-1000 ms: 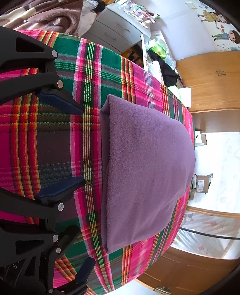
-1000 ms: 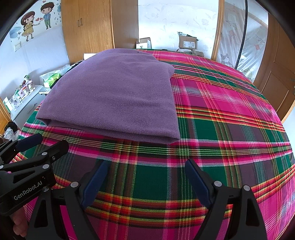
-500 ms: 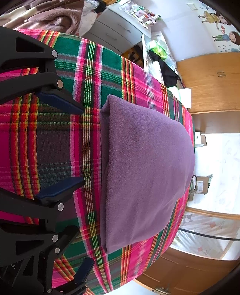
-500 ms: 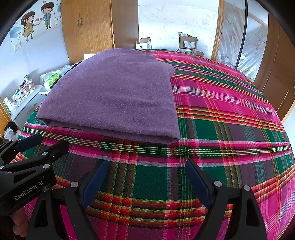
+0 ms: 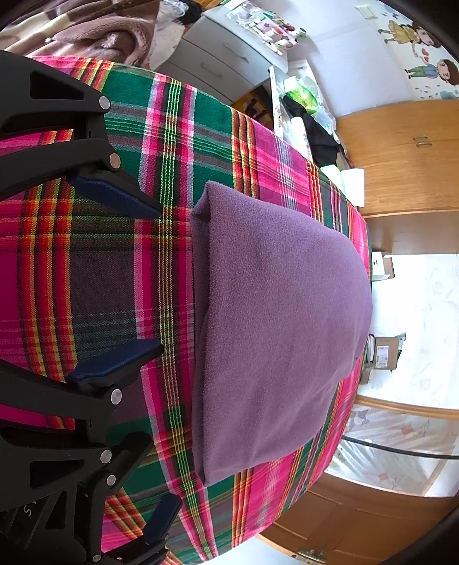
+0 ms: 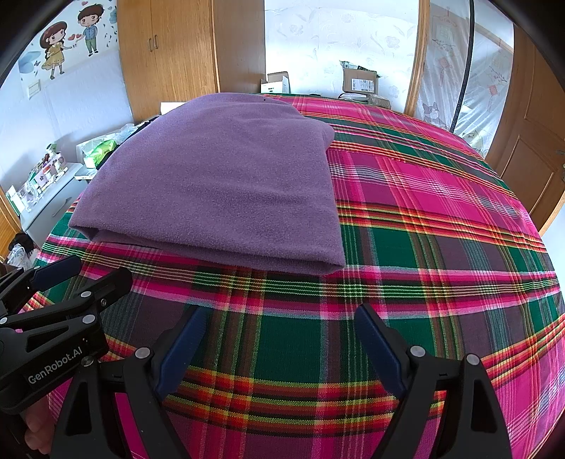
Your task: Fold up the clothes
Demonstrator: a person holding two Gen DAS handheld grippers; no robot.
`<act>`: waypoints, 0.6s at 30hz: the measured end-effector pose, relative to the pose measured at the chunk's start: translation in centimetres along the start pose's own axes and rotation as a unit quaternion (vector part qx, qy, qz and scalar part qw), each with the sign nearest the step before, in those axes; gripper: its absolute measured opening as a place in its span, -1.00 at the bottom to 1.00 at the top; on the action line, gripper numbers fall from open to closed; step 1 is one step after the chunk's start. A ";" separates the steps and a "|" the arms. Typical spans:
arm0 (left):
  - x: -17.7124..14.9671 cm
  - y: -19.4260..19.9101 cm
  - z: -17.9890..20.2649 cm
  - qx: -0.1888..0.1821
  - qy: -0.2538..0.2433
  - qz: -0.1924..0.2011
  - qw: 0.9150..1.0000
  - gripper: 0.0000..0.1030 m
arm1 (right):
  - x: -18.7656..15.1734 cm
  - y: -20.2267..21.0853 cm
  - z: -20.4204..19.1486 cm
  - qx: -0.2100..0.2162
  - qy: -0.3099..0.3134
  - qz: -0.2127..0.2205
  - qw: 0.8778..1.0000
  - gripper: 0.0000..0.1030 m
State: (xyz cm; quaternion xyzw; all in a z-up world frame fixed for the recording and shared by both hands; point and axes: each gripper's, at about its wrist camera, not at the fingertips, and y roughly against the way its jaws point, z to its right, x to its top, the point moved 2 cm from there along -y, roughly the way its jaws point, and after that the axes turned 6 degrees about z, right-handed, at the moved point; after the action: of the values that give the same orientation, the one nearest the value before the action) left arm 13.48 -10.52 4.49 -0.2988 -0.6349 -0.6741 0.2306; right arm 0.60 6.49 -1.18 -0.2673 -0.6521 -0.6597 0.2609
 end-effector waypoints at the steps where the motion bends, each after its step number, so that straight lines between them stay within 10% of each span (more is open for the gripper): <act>1: 0.0 0.0 0.0 0.000 0.000 0.000 1.000 0.40 | 0.0 0.0 0.0 0.000 0.000 0.000 1.000 0.68; 18: 0.0 0.1 0.0 0.000 -0.002 0.002 1.000 0.40 | 0.0 0.0 0.0 0.000 0.000 0.000 1.000 0.68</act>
State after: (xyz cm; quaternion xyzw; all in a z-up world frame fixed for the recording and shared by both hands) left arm 13.50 -10.51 4.55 -0.3014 -0.6344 -0.6734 0.2306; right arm 0.59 6.52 -1.19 -0.2672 -0.6523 -0.6596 0.2610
